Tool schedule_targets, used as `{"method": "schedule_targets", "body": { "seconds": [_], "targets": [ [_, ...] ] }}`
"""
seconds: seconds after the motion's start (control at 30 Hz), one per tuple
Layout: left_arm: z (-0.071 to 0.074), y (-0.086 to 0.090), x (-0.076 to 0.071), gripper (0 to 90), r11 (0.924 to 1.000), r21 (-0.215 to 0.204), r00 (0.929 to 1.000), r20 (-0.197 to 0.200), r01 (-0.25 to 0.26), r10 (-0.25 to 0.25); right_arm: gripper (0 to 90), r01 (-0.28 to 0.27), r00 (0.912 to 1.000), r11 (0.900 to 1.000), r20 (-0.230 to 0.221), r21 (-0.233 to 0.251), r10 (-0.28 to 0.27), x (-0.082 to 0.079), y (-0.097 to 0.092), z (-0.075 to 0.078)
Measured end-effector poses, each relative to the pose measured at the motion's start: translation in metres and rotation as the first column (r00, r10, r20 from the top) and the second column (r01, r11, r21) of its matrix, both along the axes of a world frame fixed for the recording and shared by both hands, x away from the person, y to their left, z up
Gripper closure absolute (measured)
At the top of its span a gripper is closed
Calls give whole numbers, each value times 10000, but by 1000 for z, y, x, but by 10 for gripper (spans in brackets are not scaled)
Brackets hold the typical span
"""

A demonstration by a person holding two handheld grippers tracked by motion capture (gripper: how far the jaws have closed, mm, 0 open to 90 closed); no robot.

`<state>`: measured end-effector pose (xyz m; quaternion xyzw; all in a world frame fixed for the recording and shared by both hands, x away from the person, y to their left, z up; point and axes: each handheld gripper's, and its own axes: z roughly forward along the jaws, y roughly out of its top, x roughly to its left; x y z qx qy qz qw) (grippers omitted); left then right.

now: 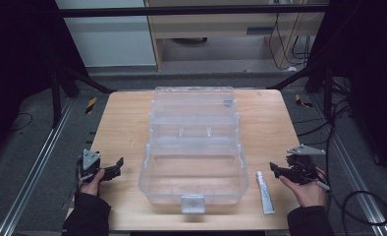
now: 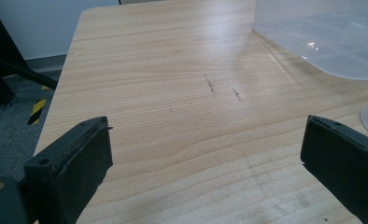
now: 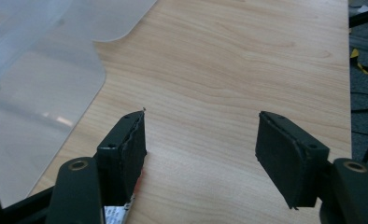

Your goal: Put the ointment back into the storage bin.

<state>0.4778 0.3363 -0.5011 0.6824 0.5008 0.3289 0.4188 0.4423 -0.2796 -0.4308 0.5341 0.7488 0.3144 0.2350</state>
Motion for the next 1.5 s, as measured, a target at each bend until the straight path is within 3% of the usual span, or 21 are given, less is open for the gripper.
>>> {"method": "schedule_targets", "body": {
  "seconds": [0.37, 0.57, 0.83, 1.13, 1.23, 1.33, 1.37, 1.5],
  "targets": [
    [0, 0, 0, 16, 10000, -31, 10000, -1, -21, 21, 345, -215, 9953, 9997, -941, 61, 220, -3, 12, 22],
    [0, 0, 0, 16, 10000, -41, 10000, -7, -20, 20, 346, -330, 9895, 9994, -1411, -35, 322, -4, 20, 26],
    [0, 0, 0, 16, 10000, -48, 10000, -21, -13, 13, 374, -257, 9849, 9997, -1713, -54, 244, -3, 26, 29],
    [0, 0, 0, 16, 10000, -42, 10000, -7, -13, 13, 383, -344, 9686, 9993, -2470, -167, 292, -1, 37, 27],
    [0, 0, 0, 16, 10000, -37, 10000, -9, -5, 5, 384, -363, 9573, 9988, -2878, -313, 258, 1, 42, 23],
    [0, 0, 0, 15, 10000, -37, 10000, -6, -5, 5, 386, -408, 9532, 9984, -3010, -392, 271, 2, 44, 21],
    [0, 0, 0, 15, 10000, -42, 10000, -8, -5, 5, 388, -445, 9456, 9980, -3242, -459, 273, 3, 46, 19],
    [0, 0, 0, 15, 10000, -38, 10000, -8, -3, 3, 396, -474, 9338, 9973, -3571, -567, 241, 5, 49, 15]
  ]
}}
